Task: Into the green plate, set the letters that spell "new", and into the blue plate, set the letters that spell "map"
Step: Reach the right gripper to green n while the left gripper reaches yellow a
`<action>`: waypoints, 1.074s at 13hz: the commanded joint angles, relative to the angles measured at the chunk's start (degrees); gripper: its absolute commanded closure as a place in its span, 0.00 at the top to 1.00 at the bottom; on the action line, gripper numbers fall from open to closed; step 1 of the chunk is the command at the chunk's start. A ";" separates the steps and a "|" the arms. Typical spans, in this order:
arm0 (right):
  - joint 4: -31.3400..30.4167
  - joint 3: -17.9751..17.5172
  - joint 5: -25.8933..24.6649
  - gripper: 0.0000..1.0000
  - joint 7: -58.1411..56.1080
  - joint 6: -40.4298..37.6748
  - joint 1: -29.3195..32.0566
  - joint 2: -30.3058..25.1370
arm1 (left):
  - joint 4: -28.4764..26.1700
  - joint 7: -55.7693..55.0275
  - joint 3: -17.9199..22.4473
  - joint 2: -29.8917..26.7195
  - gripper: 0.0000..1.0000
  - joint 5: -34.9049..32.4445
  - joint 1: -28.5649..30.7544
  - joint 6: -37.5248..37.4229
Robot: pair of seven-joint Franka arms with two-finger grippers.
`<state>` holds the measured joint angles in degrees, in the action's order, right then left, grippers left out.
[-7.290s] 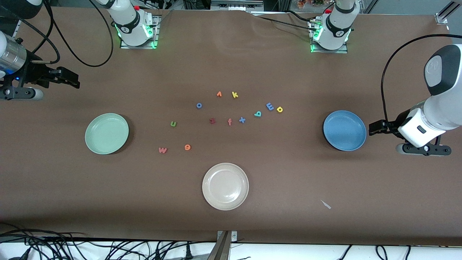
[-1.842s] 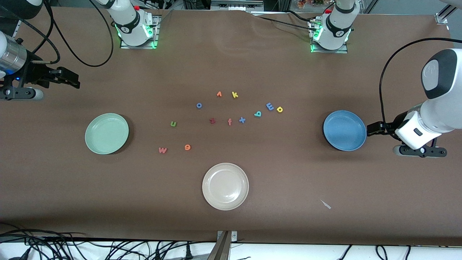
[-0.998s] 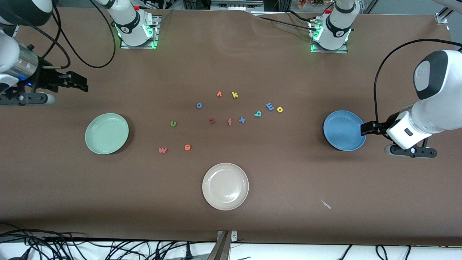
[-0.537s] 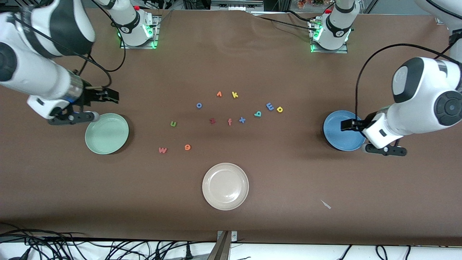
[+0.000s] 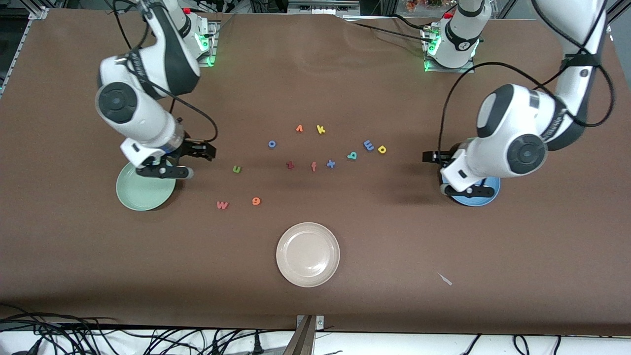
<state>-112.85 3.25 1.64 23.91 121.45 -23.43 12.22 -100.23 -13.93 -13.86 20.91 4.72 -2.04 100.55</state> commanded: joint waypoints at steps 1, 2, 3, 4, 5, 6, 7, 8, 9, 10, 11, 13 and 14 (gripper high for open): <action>-7.28 0.27 0.56 1.00 7.71 9.92 -3.54 0.16 | -5.48 -4.06 -1.25 -0.95 0.99 3.01 -0.24 5.77; -7.73 0.27 0.56 1.00 9.74 11.08 -4.68 1.13 | -7.67 -6.52 -2.65 -1.04 0.99 3.02 -0.42 9.28; -7.91 0.27 0.56 1.00 11.84 12.49 -5.56 2.27 | -9.44 -8.81 -3.80 -0.95 0.99 3.02 -0.51 12.45; -8.26 0.27 0.56 1.00 13.26 14.24 -6.18 3.24 | -11.46 -10.66 -4.59 -0.87 0.99 3.02 -0.94 15.35; -9.22 0.27 0.56 1.00 14.58 17.48 -6.54 4.38 | -13.30 -12.24 -4.77 -0.69 0.99 3.02 -1.82 18.17; -10.62 0.27 0.56 1.00 15.46 20.99 -6.63 5.44 | -14.89 -13.91 -4.78 -0.43 0.99 3.02 -2.96 21.15; -11.24 0.27 0.56 1.00 16.08 23.03 -6.71 6.49 | -16.30 -15.41 -4.78 0.10 0.99 3.02 -3.58 23.88; -11.25 0.27 0.56 1.00 16.17 23.66 -6.71 7.63 | -17.70 -16.55 -4.78 0.54 0.99 3.02 -4.45 26.43; -11.07 0.27 0.56 1.00 16.17 24.10 -6.80 8.60 | -18.93 -17.44 -4.78 1.06 0.99 3.02 -5.42 28.63; -10.99 0.27 0.56 1.00 16.17 25.06 -6.80 9.74 | -19.64 -18.14 -4.69 1.68 0.99 3.02 -5.78 30.31; -10.98 0.27 0.56 0.99 16.26 26.20 -6.80 10.97 | -19.65 -18.58 -4.69 2.47 0.99 3.02 -5.78 30.67; -10.81 0.27 0.56 0.98 16.35 27.44 -6.80 12.38 | -19.65 -19.72 -4.78 3.00 0.99 2.93 -5.87 30.76; -10.72 0.27 0.56 0.96 16.35 27.88 -6.80 13.00 | -20.00 -20.86 -4.69 3.35 0.99 2.93 -6.74 30.76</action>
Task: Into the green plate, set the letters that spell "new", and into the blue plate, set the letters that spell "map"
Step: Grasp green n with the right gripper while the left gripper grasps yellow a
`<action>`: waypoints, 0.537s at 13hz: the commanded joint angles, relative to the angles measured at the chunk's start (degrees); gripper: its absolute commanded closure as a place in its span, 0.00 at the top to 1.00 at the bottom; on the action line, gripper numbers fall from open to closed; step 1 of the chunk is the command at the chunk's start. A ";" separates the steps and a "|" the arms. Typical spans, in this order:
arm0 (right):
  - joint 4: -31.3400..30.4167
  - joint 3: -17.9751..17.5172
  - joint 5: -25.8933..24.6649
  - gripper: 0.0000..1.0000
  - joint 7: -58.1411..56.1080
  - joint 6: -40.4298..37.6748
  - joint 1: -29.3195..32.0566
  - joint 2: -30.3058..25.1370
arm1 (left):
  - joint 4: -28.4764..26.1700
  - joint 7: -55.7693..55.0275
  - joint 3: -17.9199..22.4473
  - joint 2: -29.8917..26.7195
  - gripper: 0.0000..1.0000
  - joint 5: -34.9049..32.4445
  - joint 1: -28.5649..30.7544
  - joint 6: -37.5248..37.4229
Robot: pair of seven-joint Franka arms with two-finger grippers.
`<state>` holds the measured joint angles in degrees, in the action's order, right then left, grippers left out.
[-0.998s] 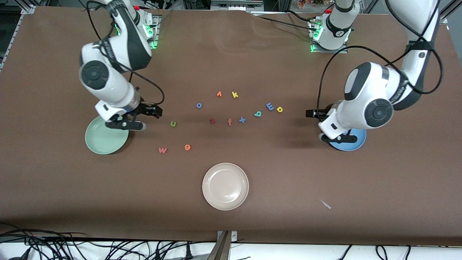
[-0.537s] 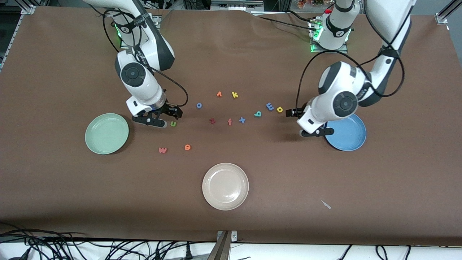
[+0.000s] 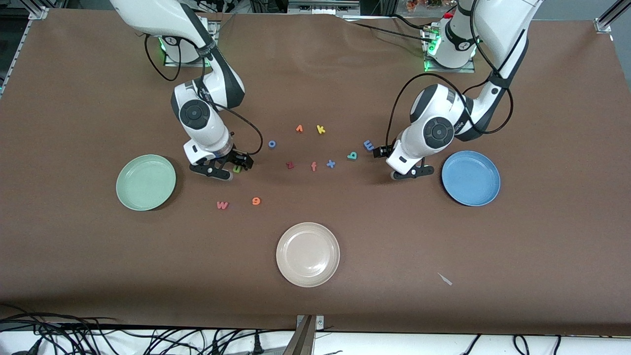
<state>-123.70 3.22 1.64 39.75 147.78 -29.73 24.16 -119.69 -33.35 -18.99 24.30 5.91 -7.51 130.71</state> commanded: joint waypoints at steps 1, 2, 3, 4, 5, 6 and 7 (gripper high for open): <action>0.12 0.30 0.56 0.95 0.51 2.68 -0.50 1.94 | -0.98 -2.93 0.45 -0.04 0.99 1.65 -1.89 0.78; 0.12 0.30 0.56 0.91 0.51 3.56 -0.59 2.64 | -1.07 -5.21 0.45 -0.04 0.98 1.64 -1.98 1.30; 0.12 0.12 0.56 0.86 0.68 3.83 -0.76 2.91 | -1.07 -10.11 0.45 -0.13 0.98 1.64 -1.46 3.48; 0.12 0.04 0.56 0.78 0.68 3.75 -0.77 3.00 | -1.07 -15.72 0.54 -0.22 0.99 1.30 -1.45 4.72; 0.21 0.04 0.56 0.71 0.68 3.74 -0.77 3.00 | -1.15 -21.17 0.62 -0.13 0.99 1.12 -1.80 4.73; 0.21 0.04 0.56 0.63 0.68 3.74 -0.77 3.00 | -1.94 -24.19 0.63 -0.04 0.99 1.03 -1.98 4.82; 0.21 0.04 0.56 0.56 0.68 3.83 -0.77 3.09 | -2.47 -25.26 0.54 0.05 0.98 1.03 -2.07 4.82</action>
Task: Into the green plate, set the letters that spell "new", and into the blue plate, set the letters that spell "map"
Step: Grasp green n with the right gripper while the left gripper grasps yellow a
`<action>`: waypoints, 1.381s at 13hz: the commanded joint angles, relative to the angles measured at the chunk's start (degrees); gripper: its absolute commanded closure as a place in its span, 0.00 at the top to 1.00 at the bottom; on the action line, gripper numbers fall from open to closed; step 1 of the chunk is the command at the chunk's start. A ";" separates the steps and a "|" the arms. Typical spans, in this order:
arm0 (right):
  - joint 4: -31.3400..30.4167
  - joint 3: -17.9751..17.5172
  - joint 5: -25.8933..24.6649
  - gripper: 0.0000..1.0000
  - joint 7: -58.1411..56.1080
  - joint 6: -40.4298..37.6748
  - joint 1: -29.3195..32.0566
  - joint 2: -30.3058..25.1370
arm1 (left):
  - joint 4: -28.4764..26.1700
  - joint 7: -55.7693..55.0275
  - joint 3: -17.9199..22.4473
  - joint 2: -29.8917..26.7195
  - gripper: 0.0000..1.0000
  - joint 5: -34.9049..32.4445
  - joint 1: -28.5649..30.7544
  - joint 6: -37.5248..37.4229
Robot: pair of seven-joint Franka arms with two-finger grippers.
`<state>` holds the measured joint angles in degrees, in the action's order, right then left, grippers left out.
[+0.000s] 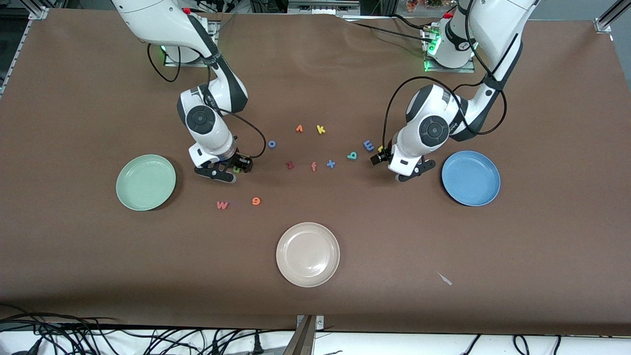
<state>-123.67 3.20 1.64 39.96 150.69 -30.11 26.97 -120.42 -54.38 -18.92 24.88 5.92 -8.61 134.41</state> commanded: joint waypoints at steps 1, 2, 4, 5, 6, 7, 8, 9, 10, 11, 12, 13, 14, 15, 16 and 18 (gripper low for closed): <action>0.18 0.05 0.56 0.47 0.47 0.92 -0.39 0.28 | -2.97 -4.59 0.55 -0.62 0.98 1.03 -1.05 1.64; 0.18 0.05 0.56 0.39 0.47 0.92 -0.39 0.28 | -4.29 -5.29 0.47 -0.71 0.98 1.03 -1.14 3.04; 0.18 0.05 0.56 0.28 0.47 0.92 -0.39 0.28 | -6.75 -8.45 0.38 -0.71 0.99 1.03 -1.32 7.87; 0.18 0.05 0.56 0.22 0.47 0.92 -0.39 0.28 | -7.20 -8.90 0.38 -0.62 0.99 1.03 -2.10 8.41; 0.27 0.05 0.56 0.16 0.39 0.92 -0.30 0.28 | -7.37 -9.68 0.38 -0.62 0.99 1.03 -2.72 8.42; 0.71 0.05 0.56 0.12 0.12 0.57 -0.30 0.19 | -7.29 -10.56 0.38 -0.62 0.94 1.03 -3.07 8.42; 1.67 0.05 0.64 0.09 0.12 -0.22 -0.13 -0.16 | -7.29 -10.83 0.38 -0.62 0.86 1.03 -3.34 8.42; 3.07 0.14 0.64 0.06 0.38 -2.84 -0.04 -0.60 | -7.29 -10.83 0.38 -0.45 0.77 1.03 -3.51 8.50; 5.17 0.40 0.56 0.05 0.21 -6.78 0.05 -0.86 | -7.29 -10.83 0.46 -0.10 0.68 1.03 -3.69 8.50; 7.11 0.92 0.56 0.05 -0.31 -10.82 0.14 -1.21 | -7.20 -10.83 0.46 0.17 0.63 1.03 -3.69 8.94; 8.52 2.24 0.56 0.05 -2.41 -14.25 0.14 -1.74 | -7.20 -10.92 0.46 0.26 0.59 1.03 -3.69 9.55; 9.05 4.16 0.56 0.05 -6.43 -16.81 0.14 -2.44 | -7.20 -11.27 0.46 0.52 0.55 1.03 -3.78 9.65; 9.06 6.53 0.56 0.05 -10.73 -18.40 0.14 -3.14 | -7.20 -11.27 0.46 0.61 0.50 1.03 -3.78 9.73; 9.06 8.38 0.56 0.05 -14.78 -20.07 0.14 -3.85 | -7.20 -11.27 0.46 0.70 0.46 1.03 -3.78 9.74; 9.06 10.05 0.56 0.05 -18.13 -21.22 0.05 -4.03 | -7.20 -11.27 0.46 0.79 0.46 1.03 -3.78 9.74; 9.06 13.65 0.56 0.05 -24.11 -23.24 0.14 -4.12 | -7.11 -11.19 0.46 1.14 0.46 1.03 -3.78 9.74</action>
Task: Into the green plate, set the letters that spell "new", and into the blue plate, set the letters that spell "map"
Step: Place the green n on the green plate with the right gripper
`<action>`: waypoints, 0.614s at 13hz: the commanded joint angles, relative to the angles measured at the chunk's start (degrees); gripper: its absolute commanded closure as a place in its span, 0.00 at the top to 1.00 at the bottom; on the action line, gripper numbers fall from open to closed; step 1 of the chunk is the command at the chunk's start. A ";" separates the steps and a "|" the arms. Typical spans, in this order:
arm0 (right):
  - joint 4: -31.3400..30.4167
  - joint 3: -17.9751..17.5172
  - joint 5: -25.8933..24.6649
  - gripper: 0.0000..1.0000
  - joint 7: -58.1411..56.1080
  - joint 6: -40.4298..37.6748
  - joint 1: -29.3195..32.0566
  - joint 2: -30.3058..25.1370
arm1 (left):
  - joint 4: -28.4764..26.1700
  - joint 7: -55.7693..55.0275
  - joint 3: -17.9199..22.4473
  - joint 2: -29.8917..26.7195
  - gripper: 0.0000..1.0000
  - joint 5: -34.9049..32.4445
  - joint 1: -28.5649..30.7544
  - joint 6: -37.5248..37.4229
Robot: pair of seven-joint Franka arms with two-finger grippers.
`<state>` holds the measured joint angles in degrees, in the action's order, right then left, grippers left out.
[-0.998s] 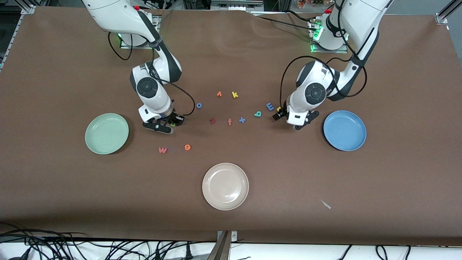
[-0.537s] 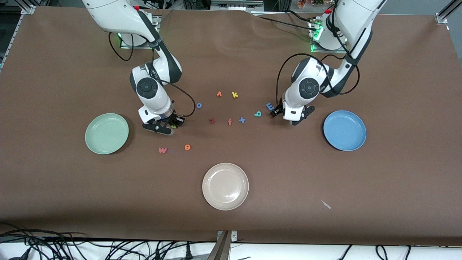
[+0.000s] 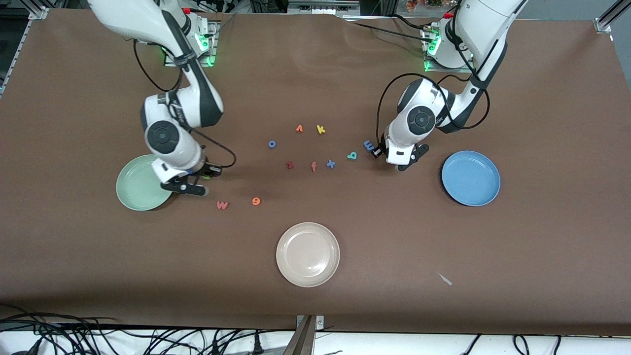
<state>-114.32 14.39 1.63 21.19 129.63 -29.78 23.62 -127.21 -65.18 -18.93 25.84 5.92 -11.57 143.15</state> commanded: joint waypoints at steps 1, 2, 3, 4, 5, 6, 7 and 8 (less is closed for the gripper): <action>-0.46 4.83 0.56 0.06 -8.77 -3.06 -0.28 -0.86 | -0.32 -0.48 0.47 0.26 0.46 1.03 -0.82 0.99; -0.47 7.03 0.56 0.06 -12.45 -4.38 -0.28 -0.86 | -0.32 -0.48 0.56 0.35 0.46 1.03 -0.82 0.99; -0.64 9.06 0.56 0.06 -15.10 -4.48 -0.28 -0.86 | -0.23 -0.48 0.56 0.44 0.46 0.68 -0.82 0.99; -0.73 10.47 0.56 0.06 -17.65 -4.39 -0.19 -0.60 | -0.23 -0.48 0.56 0.44 0.46 0.68 -0.82 1.08; -0.73 11.79 0.56 0.07 -19.59 -3.95 0.07 -0.07 | -0.23 -0.48 0.47 0.44 0.46 0.68 -0.82 0.99; -0.64 11.98 0.56 0.08 -21.52 -3.51 1.55 0.63 | -0.23 -0.48 0.47 0.44 0.45 0.68 -0.82 0.99; -0.64 11.98 0.56 0.11 -23.28 -2.47 2.87 0.90 | -0.23 -0.48 0.47 0.44 0.42 0.68 -0.82 0.99; -0.56 11.89 0.56 0.30 -25.04 -1.41 4.19 1.77 | -0.23 -0.48 0.47 0.44 0.40 0.68 -0.82 0.99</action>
<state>-114.78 26.41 1.63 -0.14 126.49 -27.56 24.26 -127.20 -65.21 -18.91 25.88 5.92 -11.58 143.40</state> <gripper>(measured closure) 0.740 0.577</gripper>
